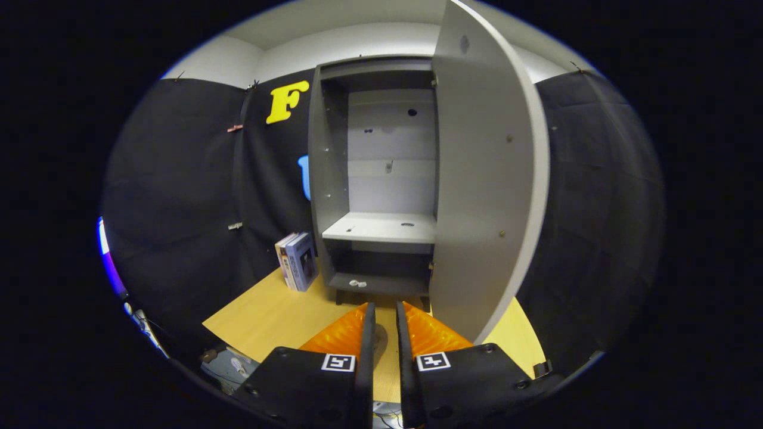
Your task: Open the shoe cabinet door, grab the shoes and put them into the shoe cabinet, then close the shoe cabinet door.
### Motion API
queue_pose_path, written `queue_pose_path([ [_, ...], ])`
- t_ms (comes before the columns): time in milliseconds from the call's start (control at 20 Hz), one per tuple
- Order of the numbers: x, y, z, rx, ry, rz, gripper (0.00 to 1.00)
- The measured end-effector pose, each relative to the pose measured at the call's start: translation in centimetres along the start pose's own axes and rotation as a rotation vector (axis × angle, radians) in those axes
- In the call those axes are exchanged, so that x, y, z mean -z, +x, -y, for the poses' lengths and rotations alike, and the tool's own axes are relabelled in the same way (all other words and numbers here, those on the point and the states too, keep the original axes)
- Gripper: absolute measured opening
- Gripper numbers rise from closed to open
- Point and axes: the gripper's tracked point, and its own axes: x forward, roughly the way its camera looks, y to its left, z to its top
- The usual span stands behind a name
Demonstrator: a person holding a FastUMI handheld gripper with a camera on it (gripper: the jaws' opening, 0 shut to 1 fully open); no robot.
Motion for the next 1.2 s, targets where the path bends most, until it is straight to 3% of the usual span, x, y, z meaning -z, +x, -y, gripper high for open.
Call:
queue_pose_path([
  [300,7.9,6.9,-3.8,-0.009,-0.017,-0.164,0.22],
  [800,20.1,18.0,-5.6,0.104,0.084,-0.39,0.18],
  [1200,28.1,22.3,-6.6,0.174,0.083,-0.529,0.19],
])
